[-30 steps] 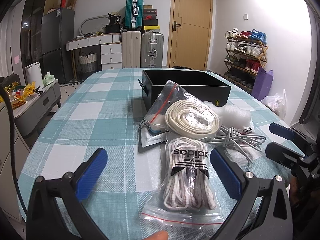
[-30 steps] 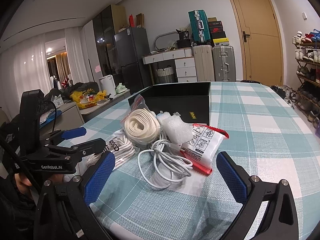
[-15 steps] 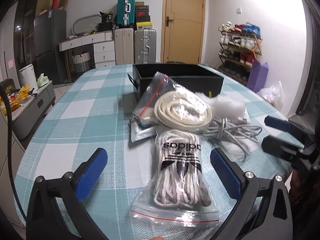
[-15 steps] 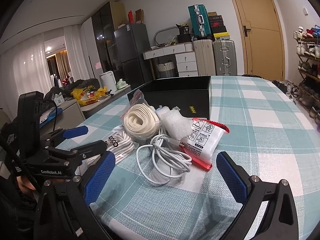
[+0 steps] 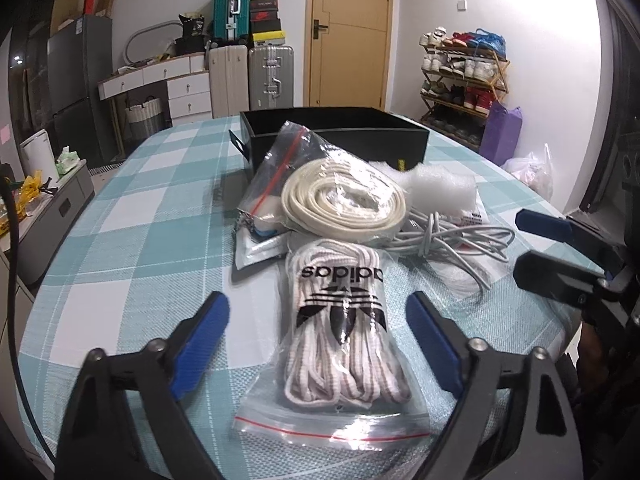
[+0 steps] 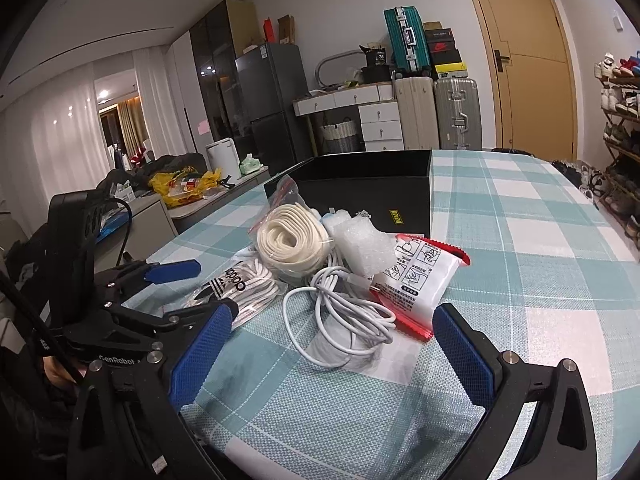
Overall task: Organize soft objects
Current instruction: 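Grasp the Adidas lace bag with the left gripper while the right grasps the white cable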
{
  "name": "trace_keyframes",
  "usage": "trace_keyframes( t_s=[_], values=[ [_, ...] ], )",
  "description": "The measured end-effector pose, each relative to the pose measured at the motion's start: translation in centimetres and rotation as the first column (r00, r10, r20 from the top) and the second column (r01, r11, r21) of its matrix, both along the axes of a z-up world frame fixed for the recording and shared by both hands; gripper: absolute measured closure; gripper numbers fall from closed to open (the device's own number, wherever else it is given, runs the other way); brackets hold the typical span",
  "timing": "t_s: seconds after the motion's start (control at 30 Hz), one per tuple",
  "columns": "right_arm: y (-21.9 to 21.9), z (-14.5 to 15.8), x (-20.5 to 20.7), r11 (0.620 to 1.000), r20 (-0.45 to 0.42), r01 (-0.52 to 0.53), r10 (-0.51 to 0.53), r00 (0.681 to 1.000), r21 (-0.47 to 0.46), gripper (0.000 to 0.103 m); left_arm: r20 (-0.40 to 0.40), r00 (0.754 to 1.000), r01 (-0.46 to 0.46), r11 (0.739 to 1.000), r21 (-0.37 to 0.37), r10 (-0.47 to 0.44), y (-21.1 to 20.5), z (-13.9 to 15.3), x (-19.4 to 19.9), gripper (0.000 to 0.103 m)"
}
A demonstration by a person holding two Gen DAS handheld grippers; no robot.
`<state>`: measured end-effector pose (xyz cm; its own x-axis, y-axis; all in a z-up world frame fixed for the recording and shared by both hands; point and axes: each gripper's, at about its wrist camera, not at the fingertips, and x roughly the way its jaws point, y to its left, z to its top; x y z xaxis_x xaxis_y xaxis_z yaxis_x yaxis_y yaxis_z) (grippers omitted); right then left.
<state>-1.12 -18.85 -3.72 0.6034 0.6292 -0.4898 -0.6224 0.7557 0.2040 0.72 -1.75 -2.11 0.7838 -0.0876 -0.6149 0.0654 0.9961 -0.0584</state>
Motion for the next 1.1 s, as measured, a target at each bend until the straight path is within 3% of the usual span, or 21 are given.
trace_keyframes(
  t_s=[0.17,0.23,0.33,0.43,0.57,0.77,0.87,1.03,1.1],
  values=[
    [-0.2,0.0,0.1,1.000,-0.005,0.011,-0.011,1.000,0.001,0.000,-0.018,1.000,0.025,1.000,0.003,-0.025,-0.3,-0.2,0.0,0.026],
    [-0.1,0.0,0.0,1.000,-0.006,0.010,-0.010,1.000,-0.001,0.000,-0.036,0.999,0.039,0.999,0.007,-0.039,-0.6,-0.4,0.1,0.042],
    [-0.1,0.0,0.2,1.000,-0.009,0.008,-0.008,1.000,-0.005,0.000,-0.038,0.998,0.059,0.998,0.012,-0.058,-0.9,-0.5,0.0,0.057],
    [0.0,0.0,0.4,1.000,-0.009,0.007,-0.007,1.000,-0.018,0.000,-0.026,0.997,0.072,0.997,-0.012,-0.072,-0.8,-0.3,-0.3,0.064],
    [0.3,0.2,0.7,1.000,-0.016,-0.005,0.004,1.000,-0.028,0.001,-0.009,0.997,0.078,0.997,-0.027,-0.078,-0.7,0.0,-0.5,0.067],
    [1.6,0.0,1.3,0.997,-0.043,-0.058,0.056,0.997,-0.052,0.015,0.053,0.996,0.082,0.994,-0.066,-0.079,-0.1,1.1,-1.2,0.067],
    [2.3,-0.2,2.0,0.995,-0.060,-0.048,0.043,0.997,-0.083,0.015,0.070,0.995,0.070,0.994,-0.086,-0.064,0.4,1.5,-1.2,0.067],
    [3.0,-0.9,3.1,0.992,-0.116,-0.064,0.052,0.992,-0.105,0.016,0.073,0.997,0.048,0.993,-0.109,-0.040,1.4,1.7,-1.0,0.067],
    [3.3,-1.0,3.0,0.991,-0.122,-0.087,0.074,0.990,-0.106,0.022,0.072,0.997,0.037,0.993,-0.116,-0.029,1.8,1.6,-0.9,0.067]
  ],
)
